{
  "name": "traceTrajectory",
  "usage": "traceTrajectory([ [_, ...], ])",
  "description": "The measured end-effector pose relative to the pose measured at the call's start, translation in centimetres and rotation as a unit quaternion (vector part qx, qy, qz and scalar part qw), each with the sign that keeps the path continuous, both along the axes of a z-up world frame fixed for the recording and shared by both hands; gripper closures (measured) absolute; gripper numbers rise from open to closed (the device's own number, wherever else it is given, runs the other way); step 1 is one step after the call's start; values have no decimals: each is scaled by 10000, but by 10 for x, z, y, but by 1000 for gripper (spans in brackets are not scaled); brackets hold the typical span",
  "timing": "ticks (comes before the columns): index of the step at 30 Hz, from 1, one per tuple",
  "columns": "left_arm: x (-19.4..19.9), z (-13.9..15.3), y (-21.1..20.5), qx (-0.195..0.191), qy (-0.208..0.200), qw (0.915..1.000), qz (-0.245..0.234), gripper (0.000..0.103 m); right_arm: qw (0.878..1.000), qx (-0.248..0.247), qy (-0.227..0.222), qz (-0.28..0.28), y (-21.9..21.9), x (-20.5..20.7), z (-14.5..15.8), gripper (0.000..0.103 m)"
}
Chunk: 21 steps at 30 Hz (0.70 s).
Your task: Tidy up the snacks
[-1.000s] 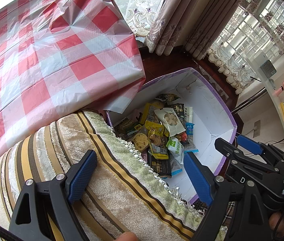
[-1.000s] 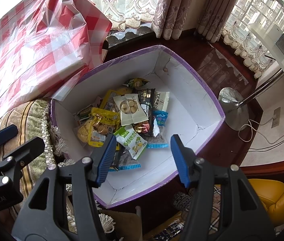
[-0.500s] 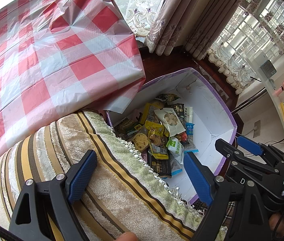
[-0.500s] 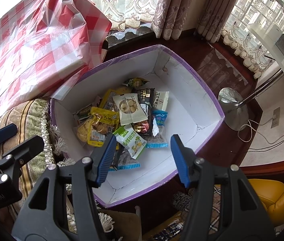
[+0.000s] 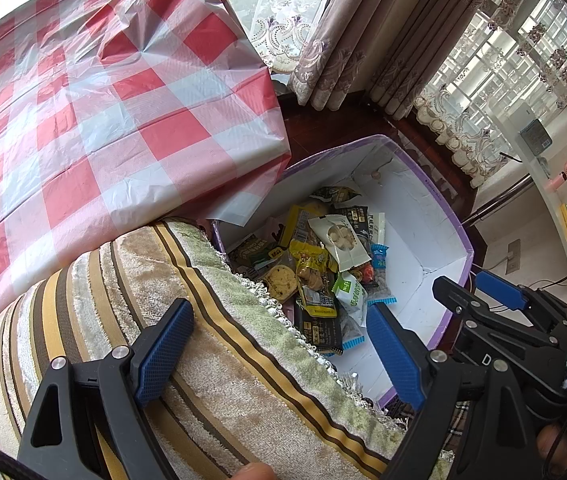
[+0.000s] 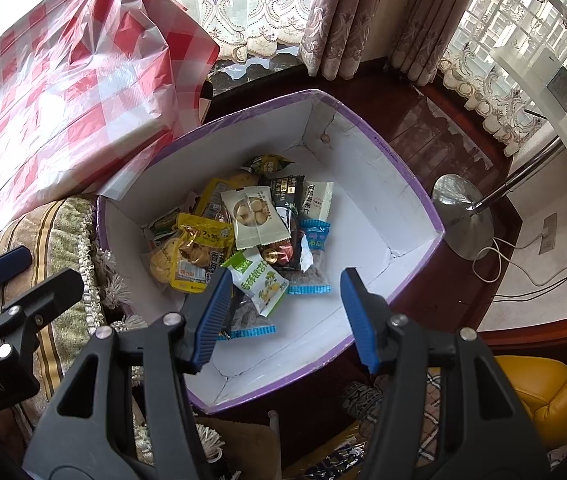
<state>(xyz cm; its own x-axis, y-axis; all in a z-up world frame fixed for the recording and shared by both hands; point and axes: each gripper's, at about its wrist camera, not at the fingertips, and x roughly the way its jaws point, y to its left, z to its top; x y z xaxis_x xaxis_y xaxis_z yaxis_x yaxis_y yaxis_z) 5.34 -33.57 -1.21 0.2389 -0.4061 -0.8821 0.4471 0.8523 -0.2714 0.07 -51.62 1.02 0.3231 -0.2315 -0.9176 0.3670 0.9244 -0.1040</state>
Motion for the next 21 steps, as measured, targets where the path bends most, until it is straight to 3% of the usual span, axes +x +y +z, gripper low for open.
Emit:
traceTrajectory([
  [21,0,0,0,6,-4,10000,-2,14,10000,-20,-2,13,-3,0,1,43],
])
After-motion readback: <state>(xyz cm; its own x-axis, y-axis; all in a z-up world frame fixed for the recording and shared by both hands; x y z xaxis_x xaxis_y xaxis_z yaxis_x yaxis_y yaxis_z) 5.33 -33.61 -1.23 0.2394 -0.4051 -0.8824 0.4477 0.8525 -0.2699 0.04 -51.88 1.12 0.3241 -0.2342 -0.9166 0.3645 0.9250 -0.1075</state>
